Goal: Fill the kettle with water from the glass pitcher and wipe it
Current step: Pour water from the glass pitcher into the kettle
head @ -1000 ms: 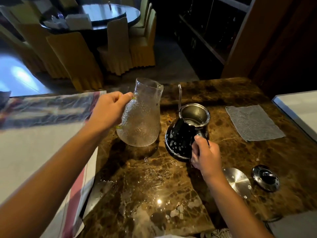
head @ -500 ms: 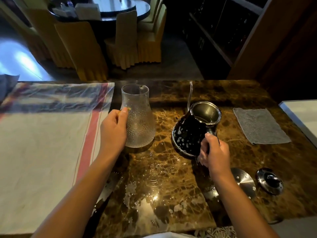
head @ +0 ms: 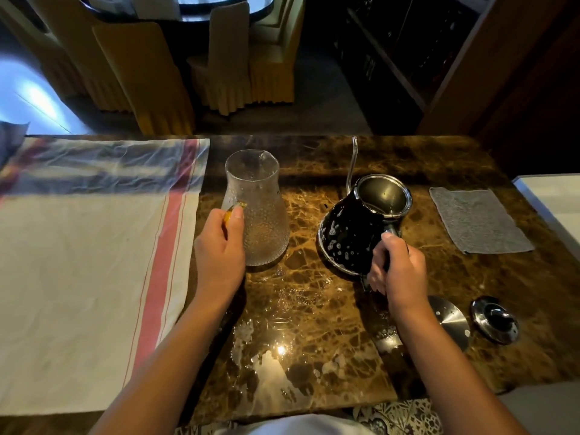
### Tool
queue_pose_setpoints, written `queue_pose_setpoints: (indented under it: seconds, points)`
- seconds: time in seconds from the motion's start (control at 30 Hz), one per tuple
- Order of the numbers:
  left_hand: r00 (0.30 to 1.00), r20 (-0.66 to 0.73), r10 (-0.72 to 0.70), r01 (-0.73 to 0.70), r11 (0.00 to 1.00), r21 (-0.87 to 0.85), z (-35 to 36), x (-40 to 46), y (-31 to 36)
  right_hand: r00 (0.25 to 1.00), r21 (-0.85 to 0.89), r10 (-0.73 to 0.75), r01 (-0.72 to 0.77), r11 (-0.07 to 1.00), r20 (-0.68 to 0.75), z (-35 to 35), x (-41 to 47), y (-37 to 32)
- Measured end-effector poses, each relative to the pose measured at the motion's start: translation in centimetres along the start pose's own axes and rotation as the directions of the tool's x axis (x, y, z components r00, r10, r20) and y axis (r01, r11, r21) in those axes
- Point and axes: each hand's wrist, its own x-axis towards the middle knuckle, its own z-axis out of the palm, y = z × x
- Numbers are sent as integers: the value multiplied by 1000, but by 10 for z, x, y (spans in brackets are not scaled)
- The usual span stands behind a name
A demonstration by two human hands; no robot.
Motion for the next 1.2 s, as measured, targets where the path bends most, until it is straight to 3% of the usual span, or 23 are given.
queue_pose_setpoints:
  seconds: [0.37,0.57,0.67,0.73,0.83,1.0,1.07,1.2]
  points:
    - [994,101,-44,58,989,-140,6,-16,-12,1000,-15,-2,1,1000,-16,0,0,1]
    - [963,210,-171,240,899,-367,4,-19,-10,1000,-49,-11,12,999,7,-3,-2,2]
    - [956,254,-145,235,898,-373,2,-17,-14,998,-209,-35,43,977,43,-11,-3,-5]
    - [954,263,-145,237,901,-362,1,-17,-15,996,-392,-84,81,916,12,-24,-7,-9]
    - [963,236,-132,209,917,-341,4,-19,-15,993,-521,-106,61,851,-57,-55,-16,-13]
    - [971,212,-111,177,929,-324,7,-21,-16,1000,-850,8,5,527,10,-105,-31,4]
    - [971,216,-103,170,934,-316,7,-20,-18,995,-914,97,-28,404,12,-113,-40,16]
    - [969,230,-93,167,929,-330,6,-19,-22,987,-956,158,-51,289,-5,-114,-49,36]
